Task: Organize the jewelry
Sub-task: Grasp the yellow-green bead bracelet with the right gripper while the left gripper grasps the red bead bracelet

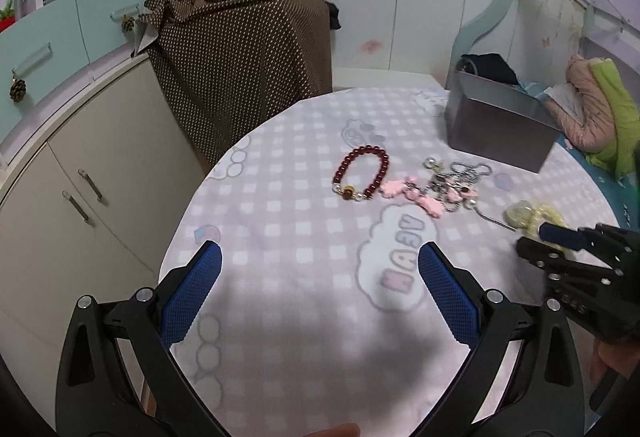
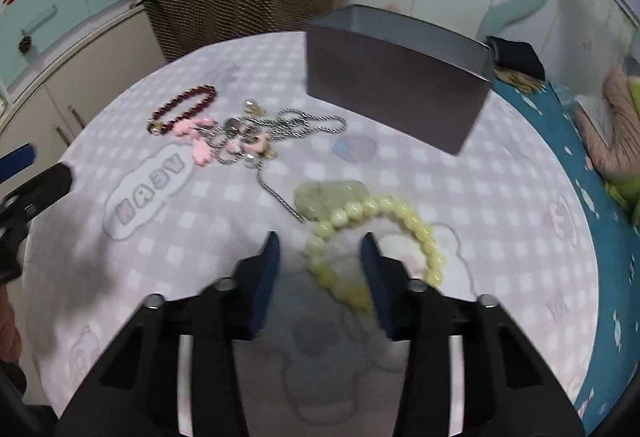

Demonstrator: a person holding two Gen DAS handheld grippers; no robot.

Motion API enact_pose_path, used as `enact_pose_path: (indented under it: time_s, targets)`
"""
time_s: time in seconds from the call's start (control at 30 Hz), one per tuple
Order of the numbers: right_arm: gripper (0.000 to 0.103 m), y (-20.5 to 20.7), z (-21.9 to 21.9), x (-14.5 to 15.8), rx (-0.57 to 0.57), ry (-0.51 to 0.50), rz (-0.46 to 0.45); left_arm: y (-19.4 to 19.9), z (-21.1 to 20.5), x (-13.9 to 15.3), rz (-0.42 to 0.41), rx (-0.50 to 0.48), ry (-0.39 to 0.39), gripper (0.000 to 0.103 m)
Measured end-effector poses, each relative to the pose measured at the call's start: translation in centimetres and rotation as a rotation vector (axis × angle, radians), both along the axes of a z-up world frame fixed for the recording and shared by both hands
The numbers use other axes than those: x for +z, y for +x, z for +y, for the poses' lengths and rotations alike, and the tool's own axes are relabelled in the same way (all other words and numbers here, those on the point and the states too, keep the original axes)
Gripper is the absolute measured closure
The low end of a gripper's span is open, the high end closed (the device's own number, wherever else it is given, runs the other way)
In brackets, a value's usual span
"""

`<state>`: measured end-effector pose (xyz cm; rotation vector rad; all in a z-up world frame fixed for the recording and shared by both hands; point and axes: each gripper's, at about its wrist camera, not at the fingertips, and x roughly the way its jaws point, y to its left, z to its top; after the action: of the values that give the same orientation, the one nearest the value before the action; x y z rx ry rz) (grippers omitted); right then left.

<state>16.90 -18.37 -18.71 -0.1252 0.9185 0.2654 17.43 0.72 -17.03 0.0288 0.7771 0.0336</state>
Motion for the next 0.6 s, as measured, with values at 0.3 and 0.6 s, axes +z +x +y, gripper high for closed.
enact_pose_path:
  time_s: [0.3, 0.6]
  targets:
    - [0.095, -0.6, -1.1, 0.4, -0.014, 0.068, 0.013, 6.0, 1.6, -0.8, 0.042, 0.05, 0.046, 0.005]
    - [0.095, -0.4, -2.8, 2.4, -0.031, 0.143, 0.001, 8.1, 0.4, -1.2, 0.051, 0.006, 0.069, 0.005]
